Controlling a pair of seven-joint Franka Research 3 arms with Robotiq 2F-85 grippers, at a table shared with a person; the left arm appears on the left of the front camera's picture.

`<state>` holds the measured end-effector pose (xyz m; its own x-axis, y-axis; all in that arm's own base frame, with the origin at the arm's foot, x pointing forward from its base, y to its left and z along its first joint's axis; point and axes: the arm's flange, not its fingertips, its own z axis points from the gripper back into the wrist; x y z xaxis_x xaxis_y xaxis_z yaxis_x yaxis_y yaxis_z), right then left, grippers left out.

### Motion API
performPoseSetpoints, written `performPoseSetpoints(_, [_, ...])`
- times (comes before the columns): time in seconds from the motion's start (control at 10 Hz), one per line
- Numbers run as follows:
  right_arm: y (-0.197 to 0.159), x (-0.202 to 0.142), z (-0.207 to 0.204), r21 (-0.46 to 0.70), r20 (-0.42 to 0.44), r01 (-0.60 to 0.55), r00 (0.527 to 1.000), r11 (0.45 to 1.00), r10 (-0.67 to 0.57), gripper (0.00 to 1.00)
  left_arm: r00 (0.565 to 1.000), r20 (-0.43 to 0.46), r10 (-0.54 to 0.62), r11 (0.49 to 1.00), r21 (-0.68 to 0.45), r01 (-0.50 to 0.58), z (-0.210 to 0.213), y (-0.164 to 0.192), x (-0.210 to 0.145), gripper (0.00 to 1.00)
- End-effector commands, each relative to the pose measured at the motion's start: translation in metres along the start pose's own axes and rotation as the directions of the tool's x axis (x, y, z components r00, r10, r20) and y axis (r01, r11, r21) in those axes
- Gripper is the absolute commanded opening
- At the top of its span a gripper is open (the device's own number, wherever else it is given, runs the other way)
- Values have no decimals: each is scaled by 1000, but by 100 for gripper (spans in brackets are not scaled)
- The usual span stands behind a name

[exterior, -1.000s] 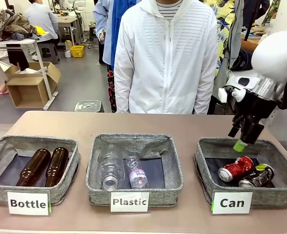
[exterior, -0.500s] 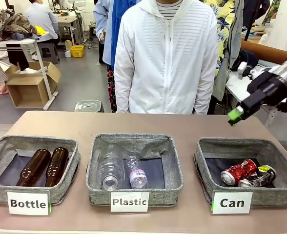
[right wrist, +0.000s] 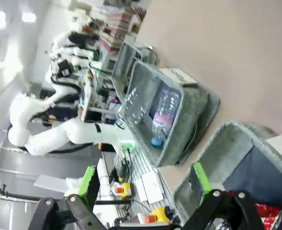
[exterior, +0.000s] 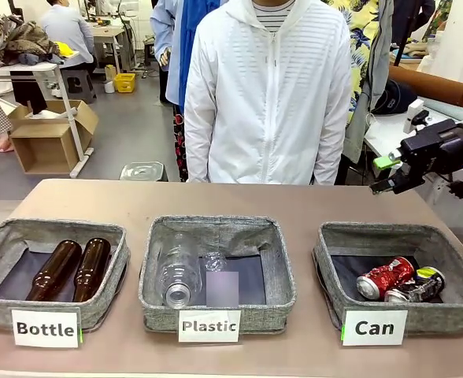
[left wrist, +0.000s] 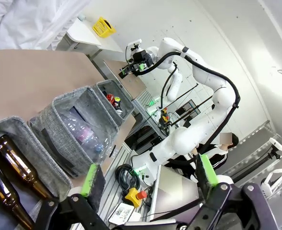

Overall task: Sort the can waste into the basket.
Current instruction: Pick up the can waste from the table and place it in the right Fabric basket.

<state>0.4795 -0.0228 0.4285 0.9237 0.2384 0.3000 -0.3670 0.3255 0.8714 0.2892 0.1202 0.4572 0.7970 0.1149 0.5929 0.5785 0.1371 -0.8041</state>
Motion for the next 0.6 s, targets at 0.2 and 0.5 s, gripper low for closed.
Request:
performPoseSetpoints(0.2, [5, 1, 0, -39, -38, -51, 998, 998, 49, 100, 1000, -11, 7, 1000, -7, -7, 3, -4, -1, 100])
performPoseSetpoints(0.5, [5, 1, 0, -39, -38, -51, 998, 998, 49, 100, 1000, -11, 7, 1000, -7, -7, 3, -4, -1, 100])
